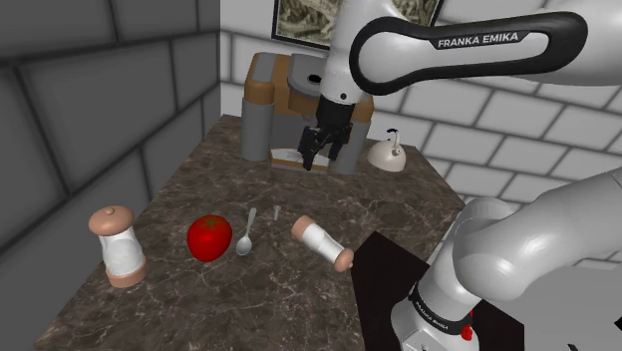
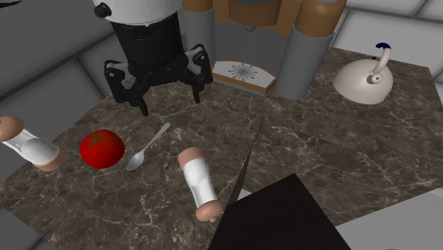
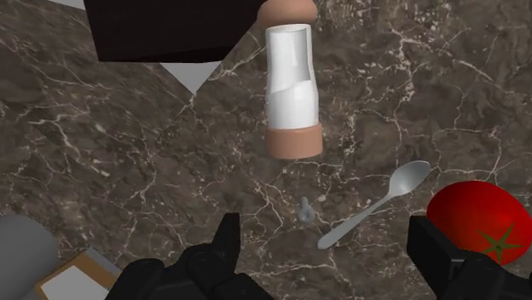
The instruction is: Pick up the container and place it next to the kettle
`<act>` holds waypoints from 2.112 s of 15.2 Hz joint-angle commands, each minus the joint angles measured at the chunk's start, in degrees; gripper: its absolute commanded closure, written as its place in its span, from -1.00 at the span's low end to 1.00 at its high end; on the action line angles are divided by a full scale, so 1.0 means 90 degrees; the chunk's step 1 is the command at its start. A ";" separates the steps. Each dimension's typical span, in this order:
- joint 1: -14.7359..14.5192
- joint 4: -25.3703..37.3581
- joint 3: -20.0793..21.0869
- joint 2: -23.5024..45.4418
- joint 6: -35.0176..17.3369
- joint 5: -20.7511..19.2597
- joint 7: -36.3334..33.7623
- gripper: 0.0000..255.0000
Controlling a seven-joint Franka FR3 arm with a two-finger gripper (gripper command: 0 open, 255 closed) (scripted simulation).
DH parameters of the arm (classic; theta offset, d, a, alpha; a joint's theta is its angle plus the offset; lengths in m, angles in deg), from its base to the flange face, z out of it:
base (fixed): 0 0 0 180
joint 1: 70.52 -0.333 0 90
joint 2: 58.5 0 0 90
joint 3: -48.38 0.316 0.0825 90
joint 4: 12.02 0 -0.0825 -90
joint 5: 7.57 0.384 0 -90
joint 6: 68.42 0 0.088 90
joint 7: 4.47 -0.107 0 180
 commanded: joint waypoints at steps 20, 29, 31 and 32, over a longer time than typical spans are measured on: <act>-0.0138 -0.2702 -0.0150 0.1747 -0.4459 0.0192 0.0592 -1.00; -0.0141 -0.2721 -0.0147 0.1934 -0.4665 0.0198 0.0595 -1.00; -0.0141 -0.2721 -0.0147 0.1934 -0.4665 0.0198 0.0595 1.00; -0.0141 -0.2721 -0.0147 0.1934 -0.4665 0.0198 0.0595 1.00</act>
